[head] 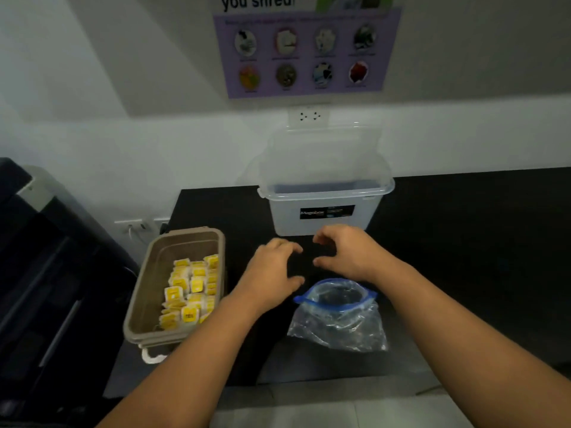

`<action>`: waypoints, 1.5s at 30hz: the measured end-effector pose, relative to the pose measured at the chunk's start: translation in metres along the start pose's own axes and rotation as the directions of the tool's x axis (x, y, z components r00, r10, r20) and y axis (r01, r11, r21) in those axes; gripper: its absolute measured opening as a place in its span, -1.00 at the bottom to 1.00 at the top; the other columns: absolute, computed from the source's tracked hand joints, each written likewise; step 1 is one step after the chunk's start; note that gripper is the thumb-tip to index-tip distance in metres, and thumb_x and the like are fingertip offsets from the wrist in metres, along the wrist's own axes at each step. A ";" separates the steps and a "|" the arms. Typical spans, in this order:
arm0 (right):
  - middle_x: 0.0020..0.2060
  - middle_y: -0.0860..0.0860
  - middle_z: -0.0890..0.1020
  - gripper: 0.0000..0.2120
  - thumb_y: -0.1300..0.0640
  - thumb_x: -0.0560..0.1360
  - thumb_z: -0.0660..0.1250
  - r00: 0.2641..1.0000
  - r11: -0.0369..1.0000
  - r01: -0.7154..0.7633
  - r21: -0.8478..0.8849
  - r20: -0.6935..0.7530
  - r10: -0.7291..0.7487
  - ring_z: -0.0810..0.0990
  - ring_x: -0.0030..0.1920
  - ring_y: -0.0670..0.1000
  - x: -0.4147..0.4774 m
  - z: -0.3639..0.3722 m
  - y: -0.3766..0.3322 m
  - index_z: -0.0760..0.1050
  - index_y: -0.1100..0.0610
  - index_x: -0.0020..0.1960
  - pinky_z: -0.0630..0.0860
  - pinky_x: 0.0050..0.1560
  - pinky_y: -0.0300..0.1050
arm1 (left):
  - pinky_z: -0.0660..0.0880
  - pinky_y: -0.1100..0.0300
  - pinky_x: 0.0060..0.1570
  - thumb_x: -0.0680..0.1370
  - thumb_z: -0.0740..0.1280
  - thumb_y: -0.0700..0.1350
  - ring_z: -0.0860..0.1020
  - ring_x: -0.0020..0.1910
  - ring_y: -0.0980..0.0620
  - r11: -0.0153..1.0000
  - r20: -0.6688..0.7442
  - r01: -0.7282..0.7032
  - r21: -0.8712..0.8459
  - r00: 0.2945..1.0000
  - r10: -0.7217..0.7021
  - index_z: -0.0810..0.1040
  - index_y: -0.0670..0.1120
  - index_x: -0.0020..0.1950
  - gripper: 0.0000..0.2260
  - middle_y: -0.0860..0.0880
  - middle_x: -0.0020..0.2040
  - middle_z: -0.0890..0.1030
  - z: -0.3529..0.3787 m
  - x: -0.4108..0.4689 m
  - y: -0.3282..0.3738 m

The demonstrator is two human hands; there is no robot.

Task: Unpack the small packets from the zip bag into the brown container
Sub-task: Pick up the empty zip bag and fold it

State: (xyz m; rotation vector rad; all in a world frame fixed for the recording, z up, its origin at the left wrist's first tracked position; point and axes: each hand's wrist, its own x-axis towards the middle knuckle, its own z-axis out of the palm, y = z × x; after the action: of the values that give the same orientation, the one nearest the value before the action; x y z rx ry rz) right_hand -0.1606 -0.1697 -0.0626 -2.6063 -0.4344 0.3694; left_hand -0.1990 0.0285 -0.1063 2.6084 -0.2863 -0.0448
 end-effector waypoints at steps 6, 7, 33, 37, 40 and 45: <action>0.46 0.06 0.39 -0.06 -0.22 0.36 0.57 0.981 0.992 -0.115 -0.057 0.152 0.123 0.40 0.44 0.10 -0.036 0.037 0.079 0.21 -0.01 0.59 0.45 0.40 0.07 | 0.35 -0.06 0.45 0.31 0.60 0.17 0.28 0.48 -0.11 0.983 0.305 0.150 0.108 0.936 -0.176 0.20 0.06 0.60 -0.05 0.00 0.55 0.23 0.092 -0.004 0.019; 0.48 0.06 0.35 0.03 -0.24 0.32 0.58 0.973 0.990 -0.128 -0.061 0.186 0.138 0.36 0.46 0.12 -0.041 0.045 0.088 0.14 -0.01 0.62 0.42 0.42 0.10 | 0.33 -0.08 0.46 0.29 0.60 0.18 0.25 0.49 -0.13 0.977 0.330 0.165 0.139 0.922 -0.202 0.14 0.06 0.62 0.02 -0.01 0.58 0.19 0.103 -0.007 0.020; -0.09 0.06 0.68 -0.71 0.33 0.44 0.49 0.990 0.717 0.103 0.689 -0.001 -0.142 0.67 -0.15 0.03 -0.006 0.029 -0.038 0.55 0.00 -0.01 0.56 -0.29 -0.11 | 0.46 0.39 -0.14 0.47 0.54 -0.09 0.62 -0.12 0.18 0.832 -0.341 0.278 -0.480 0.815 -0.469 0.59 0.05 0.14 -0.71 0.13 -0.09 0.66 -0.030 -0.083 0.026; -0.26 0.04 0.65 -0.73 0.44 0.49 0.38 0.938 0.549 0.113 0.828 0.093 -0.333 0.59 -0.33 -0.08 -0.008 0.042 -0.114 0.57 0.08 -0.06 0.46 -0.33 -0.17 | 0.63 0.05 0.02 0.31 0.65 -0.10 0.69 -0.06 0.03 0.650 -0.320 0.105 -0.753 0.804 -0.501 0.64 -0.01 0.13 -0.57 -0.03 -0.03 0.73 -0.085 -0.148 -0.004; -0.12 0.17 0.63 -0.74 0.40 0.50 0.42 0.854 0.439 0.002 0.898 0.227 -0.468 0.58 -0.20 0.09 -0.011 0.068 -0.169 0.56 0.24 0.16 0.47 -0.23 -0.13 | 0.60 0.07 0.00 0.25 0.67 0.02 0.68 0.01 -0.05 0.513 -0.345 -0.053 -0.857 0.798 -0.494 0.61 -0.13 0.23 -0.39 -0.14 0.06 0.71 -0.111 -0.202 -0.032; -0.09 0.12 0.55 -0.33 0.17 0.32 0.62 0.646 0.443 -0.070 0.894 0.379 -0.663 0.47 -0.28 -0.07 -0.027 0.120 -0.247 0.42 0.27 0.33 0.40 -0.35 -0.23 | 0.58 0.15 -0.16 0.34 0.57 0.23 0.65 0.00 -0.06 0.331 -0.377 -0.211 -0.920 0.705 -0.600 0.50 -0.20 0.38 -0.24 -0.18 0.14 0.65 -0.131 -0.289 -0.080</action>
State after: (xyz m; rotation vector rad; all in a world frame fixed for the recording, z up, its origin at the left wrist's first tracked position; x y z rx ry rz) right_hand -0.2836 0.0762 -0.0392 -1.2187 -0.7536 1.1288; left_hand -0.4548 0.2215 -0.0381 1.2593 0.3304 0.5231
